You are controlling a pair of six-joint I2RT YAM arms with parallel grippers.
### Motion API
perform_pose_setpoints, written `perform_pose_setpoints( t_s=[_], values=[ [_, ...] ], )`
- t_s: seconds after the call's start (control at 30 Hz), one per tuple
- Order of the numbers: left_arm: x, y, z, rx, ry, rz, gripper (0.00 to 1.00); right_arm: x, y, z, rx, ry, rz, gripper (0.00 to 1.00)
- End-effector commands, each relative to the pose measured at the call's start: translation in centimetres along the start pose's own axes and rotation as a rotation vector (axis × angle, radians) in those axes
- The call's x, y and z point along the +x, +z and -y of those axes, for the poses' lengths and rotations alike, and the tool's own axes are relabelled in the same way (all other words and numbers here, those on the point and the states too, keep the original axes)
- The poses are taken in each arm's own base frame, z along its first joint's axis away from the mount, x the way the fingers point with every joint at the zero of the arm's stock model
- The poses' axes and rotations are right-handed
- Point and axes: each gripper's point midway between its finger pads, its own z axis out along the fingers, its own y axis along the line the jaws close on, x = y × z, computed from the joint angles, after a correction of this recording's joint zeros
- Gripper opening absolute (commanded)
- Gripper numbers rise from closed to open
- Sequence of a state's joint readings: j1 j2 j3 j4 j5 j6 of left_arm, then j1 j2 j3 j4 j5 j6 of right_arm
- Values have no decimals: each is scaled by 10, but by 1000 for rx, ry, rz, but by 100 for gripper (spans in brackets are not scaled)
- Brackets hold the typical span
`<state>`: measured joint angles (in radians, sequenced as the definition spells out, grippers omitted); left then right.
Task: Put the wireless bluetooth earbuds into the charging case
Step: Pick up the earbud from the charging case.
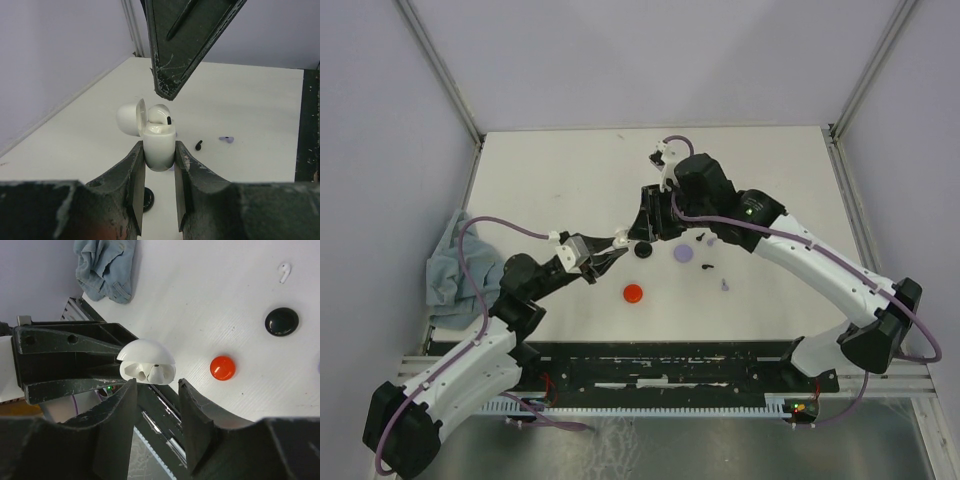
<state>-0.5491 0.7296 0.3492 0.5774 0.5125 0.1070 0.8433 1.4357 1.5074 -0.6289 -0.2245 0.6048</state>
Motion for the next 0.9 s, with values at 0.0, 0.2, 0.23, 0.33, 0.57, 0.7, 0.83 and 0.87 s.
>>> perform_pose_setpoints(
  t_s=[0.0, 0.2, 0.23, 0.33, 0.57, 0.7, 0.83, 0.87],
  values=[
    [-30, 6, -4, 23, 99, 75, 3, -16, -5, -15, -30, 46, 35, 46],
    [-31, 7, -4, 21, 98, 81, 3, -13, 3, -16, -44, 52, 19, 40],
    [-31, 7, -4, 22, 97, 82, 3, -12, 4, -15, -44, 55, 15, 39],
    [-33, 8, -4, 21, 98, 91, 3, -10, 9, -14, -45, 59, 1, 37],
    [-33, 9, -4, 23, 90, 97, 3, -8, 14, -19, -79, 63, -19, 32],
    [-32, 10, -4, 23, 80, 96, 3, -10, 13, -22, -92, 56, -18, 26],
    [-30, 10, -5, 15, 66, 95, 3, -11, 9, -23, -91, 29, -15, 17],
    [-29, 9, -4, 15, 61, 94, 3, -12, 8, -23, -89, 20, -13, 15]
  ],
)
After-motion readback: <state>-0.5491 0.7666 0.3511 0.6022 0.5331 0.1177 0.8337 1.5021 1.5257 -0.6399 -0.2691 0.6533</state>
